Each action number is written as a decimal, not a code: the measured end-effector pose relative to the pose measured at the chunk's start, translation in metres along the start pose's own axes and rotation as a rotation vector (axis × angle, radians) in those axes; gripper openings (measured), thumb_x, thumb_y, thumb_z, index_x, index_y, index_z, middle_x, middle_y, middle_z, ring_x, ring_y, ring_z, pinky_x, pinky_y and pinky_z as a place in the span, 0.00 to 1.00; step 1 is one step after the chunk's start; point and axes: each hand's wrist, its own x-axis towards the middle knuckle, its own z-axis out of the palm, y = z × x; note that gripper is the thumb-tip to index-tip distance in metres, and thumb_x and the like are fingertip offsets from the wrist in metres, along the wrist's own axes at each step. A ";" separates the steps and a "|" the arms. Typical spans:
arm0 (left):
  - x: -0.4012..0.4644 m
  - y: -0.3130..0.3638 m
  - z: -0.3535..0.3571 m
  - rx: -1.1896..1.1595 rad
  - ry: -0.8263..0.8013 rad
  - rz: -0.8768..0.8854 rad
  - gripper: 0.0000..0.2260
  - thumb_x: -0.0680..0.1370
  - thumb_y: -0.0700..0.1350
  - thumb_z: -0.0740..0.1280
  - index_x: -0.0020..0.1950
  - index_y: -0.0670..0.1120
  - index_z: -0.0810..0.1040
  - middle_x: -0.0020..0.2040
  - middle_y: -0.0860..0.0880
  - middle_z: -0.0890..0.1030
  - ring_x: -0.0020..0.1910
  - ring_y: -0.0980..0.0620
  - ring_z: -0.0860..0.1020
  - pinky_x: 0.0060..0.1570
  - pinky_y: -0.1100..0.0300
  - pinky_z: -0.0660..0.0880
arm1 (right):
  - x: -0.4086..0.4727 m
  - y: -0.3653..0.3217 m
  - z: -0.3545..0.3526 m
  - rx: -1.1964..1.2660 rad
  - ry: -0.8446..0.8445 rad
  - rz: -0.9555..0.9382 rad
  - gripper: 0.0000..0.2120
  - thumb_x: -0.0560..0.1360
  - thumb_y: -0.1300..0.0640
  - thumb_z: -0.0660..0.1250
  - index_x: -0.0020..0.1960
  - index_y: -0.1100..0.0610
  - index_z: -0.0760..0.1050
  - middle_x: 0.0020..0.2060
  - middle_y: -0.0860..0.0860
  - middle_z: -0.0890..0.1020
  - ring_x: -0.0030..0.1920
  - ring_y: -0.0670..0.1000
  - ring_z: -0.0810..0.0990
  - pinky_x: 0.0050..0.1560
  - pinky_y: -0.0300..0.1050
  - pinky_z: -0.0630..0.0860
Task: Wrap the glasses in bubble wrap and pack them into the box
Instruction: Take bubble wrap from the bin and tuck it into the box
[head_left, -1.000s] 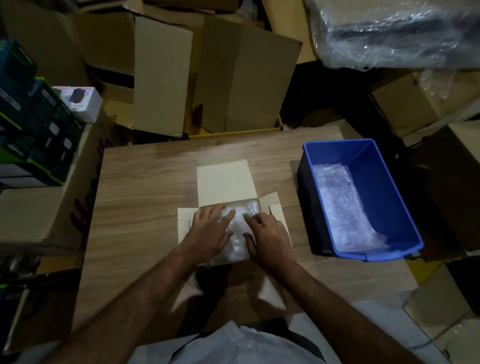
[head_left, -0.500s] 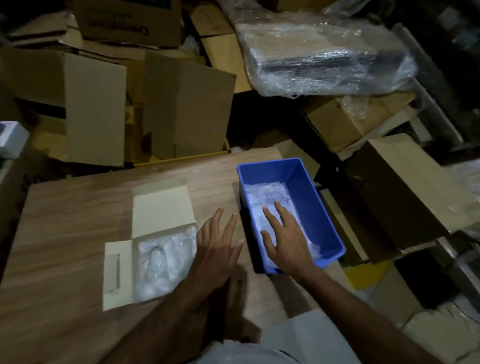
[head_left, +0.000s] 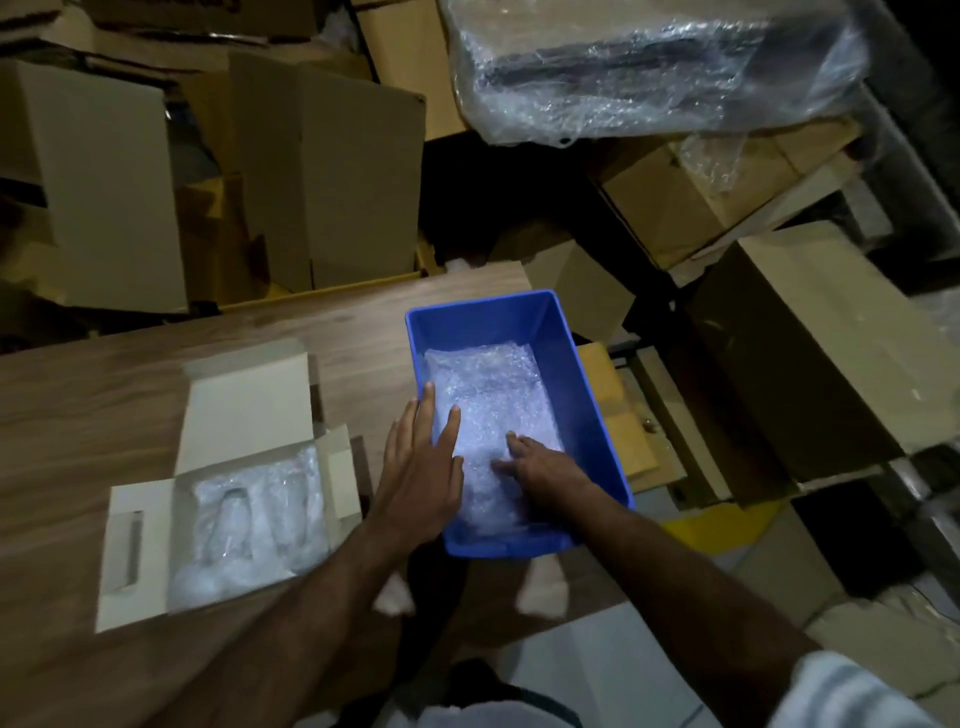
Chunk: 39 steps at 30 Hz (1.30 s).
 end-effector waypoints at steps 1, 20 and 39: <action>0.000 0.000 -0.001 0.008 0.011 0.009 0.30 0.79 0.49 0.58 0.81 0.46 0.60 0.83 0.39 0.43 0.82 0.40 0.47 0.78 0.47 0.48 | 0.002 0.001 0.001 0.022 0.024 -0.015 0.23 0.82 0.57 0.62 0.77 0.51 0.67 0.80 0.60 0.54 0.80 0.57 0.57 0.71 0.52 0.67; -0.001 0.003 0.000 -0.051 0.012 -0.012 0.33 0.78 0.43 0.63 0.82 0.49 0.56 0.83 0.41 0.40 0.82 0.40 0.47 0.77 0.47 0.46 | -0.012 0.016 -0.007 0.163 0.460 -0.100 0.07 0.79 0.53 0.64 0.52 0.52 0.79 0.74 0.51 0.72 0.64 0.55 0.79 0.47 0.47 0.78; -0.002 -0.003 -0.103 -0.637 0.304 0.157 0.20 0.81 0.50 0.65 0.73 0.51 0.74 0.73 0.54 0.74 0.74 0.56 0.70 0.74 0.56 0.66 | -0.085 -0.050 -0.094 0.407 0.955 -0.276 0.11 0.81 0.45 0.64 0.59 0.50 0.73 0.70 0.48 0.77 0.58 0.47 0.81 0.52 0.45 0.78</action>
